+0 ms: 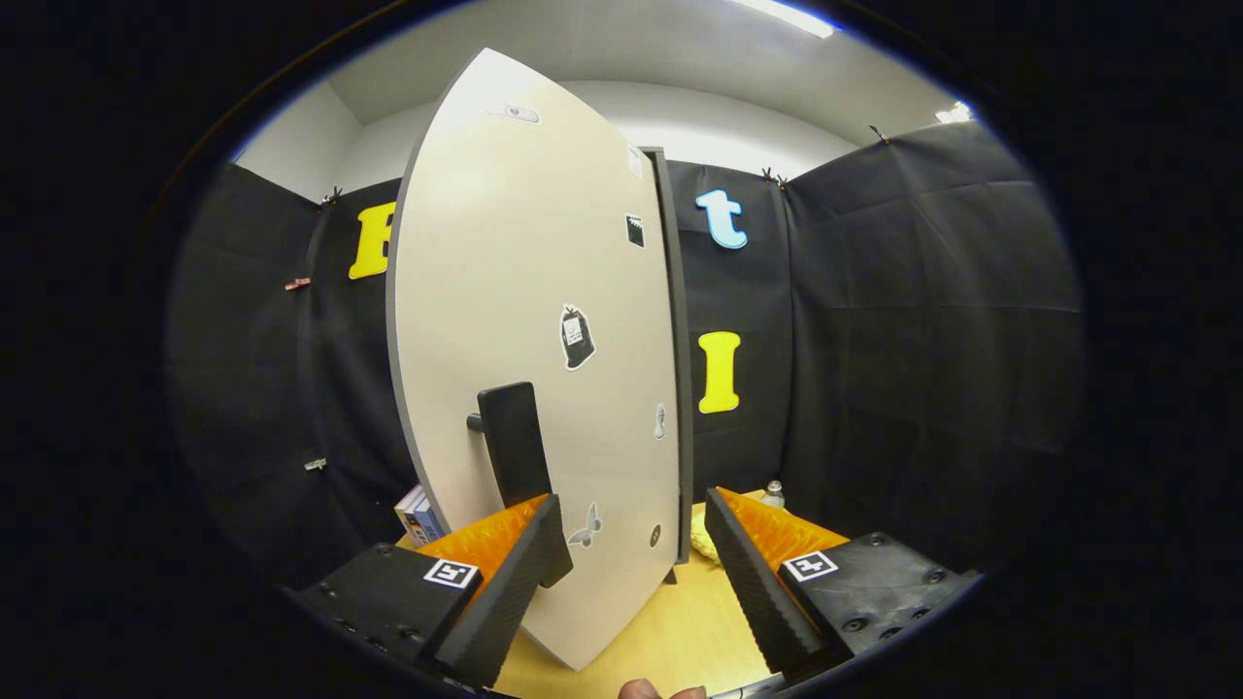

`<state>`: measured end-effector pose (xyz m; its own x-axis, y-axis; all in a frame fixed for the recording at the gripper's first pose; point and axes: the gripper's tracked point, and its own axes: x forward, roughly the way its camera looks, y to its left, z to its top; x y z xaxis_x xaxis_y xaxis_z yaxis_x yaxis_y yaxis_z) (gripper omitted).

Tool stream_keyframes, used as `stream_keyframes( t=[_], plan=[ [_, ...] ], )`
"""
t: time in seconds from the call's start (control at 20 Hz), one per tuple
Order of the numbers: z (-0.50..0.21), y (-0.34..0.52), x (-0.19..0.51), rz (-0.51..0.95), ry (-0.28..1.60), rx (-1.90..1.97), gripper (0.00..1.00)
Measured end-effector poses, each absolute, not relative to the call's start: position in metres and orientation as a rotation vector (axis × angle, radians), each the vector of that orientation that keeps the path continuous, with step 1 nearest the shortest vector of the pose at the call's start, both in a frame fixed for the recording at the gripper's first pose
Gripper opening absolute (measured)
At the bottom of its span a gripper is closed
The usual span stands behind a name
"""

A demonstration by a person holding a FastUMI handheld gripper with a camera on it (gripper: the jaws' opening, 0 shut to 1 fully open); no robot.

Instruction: Open the shoe cabinet door, grab the shoes and put them into the shoe cabinet, then close the shoe cabinet door.

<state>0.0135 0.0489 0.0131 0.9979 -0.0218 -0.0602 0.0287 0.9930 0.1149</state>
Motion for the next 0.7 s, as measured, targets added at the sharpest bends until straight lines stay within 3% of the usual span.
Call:
stream_keyframes(
  t=[0.4, 0.7],
  plan=[
    [0.007, 0.128, 0.053, 0.076, 0.067, 0.093, 0.98],
    [0.007, 0.140, 0.064, 0.082, 0.068, 0.107, 0.98]
  ],
)
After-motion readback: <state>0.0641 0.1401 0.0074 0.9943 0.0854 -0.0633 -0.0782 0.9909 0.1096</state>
